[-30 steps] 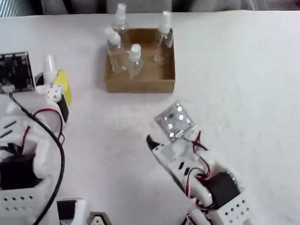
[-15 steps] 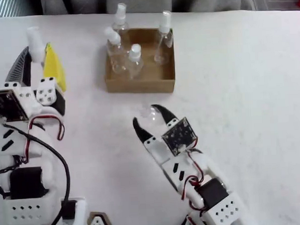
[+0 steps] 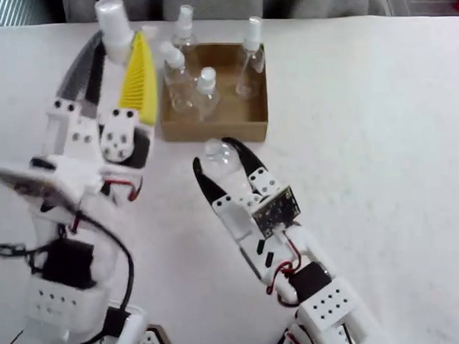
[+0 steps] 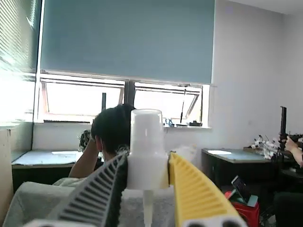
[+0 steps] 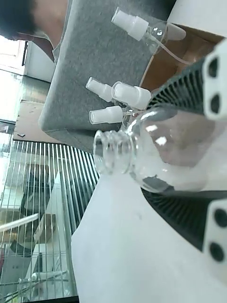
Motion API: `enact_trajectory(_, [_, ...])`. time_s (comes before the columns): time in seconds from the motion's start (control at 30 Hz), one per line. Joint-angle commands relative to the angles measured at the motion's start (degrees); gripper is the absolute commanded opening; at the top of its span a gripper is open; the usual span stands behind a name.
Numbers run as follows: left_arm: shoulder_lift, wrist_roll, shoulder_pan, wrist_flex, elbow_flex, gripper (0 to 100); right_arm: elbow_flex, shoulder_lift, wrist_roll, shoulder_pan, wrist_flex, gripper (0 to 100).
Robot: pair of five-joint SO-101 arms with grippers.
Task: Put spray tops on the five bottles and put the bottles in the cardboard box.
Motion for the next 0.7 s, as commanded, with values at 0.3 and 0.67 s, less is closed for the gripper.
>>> enact_trajectory(0.3, [13.3,0.7,7.8,-1.7,-13.1,2,-1.0,8.7,-0.5,-0.9,-7.3,1.8])
enact_trajectory(0.67, [19.1,0.8,8.4,-1.9,-17.2,2,-2.3,9.2,-0.5,-1.1,-11.6,1.8])
